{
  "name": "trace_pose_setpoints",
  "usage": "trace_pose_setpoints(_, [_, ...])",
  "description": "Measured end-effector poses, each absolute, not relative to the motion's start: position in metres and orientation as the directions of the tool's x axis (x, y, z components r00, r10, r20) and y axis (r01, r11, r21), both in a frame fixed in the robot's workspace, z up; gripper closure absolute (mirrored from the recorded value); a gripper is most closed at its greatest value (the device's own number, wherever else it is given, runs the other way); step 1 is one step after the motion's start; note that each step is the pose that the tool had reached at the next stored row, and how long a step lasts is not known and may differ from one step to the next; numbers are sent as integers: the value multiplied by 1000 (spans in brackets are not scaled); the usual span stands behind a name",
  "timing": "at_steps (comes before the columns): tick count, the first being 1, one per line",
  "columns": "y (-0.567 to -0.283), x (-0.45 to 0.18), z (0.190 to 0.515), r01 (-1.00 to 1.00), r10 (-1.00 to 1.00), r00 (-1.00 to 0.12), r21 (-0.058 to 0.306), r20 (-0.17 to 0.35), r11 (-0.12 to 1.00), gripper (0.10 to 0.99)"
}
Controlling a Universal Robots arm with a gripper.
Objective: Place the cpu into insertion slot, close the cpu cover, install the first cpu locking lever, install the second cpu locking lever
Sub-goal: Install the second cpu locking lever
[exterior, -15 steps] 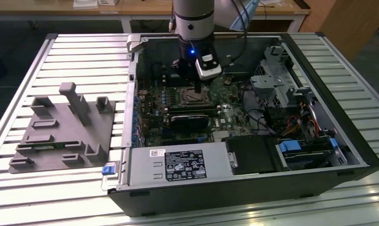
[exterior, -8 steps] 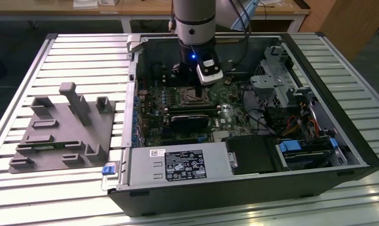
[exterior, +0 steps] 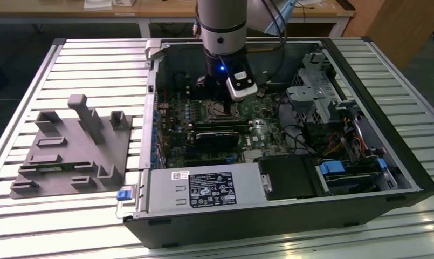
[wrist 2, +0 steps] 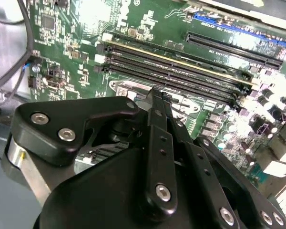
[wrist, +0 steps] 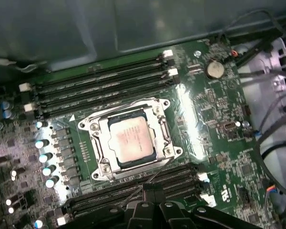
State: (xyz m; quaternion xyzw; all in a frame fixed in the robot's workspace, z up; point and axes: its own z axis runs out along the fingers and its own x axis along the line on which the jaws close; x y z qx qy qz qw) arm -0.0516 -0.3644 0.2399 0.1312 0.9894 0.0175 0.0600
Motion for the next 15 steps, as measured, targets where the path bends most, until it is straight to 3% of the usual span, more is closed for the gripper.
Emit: trace_pose_setpoints(15, [-367,-71,228,196,200,-973,50,-114,979,980])
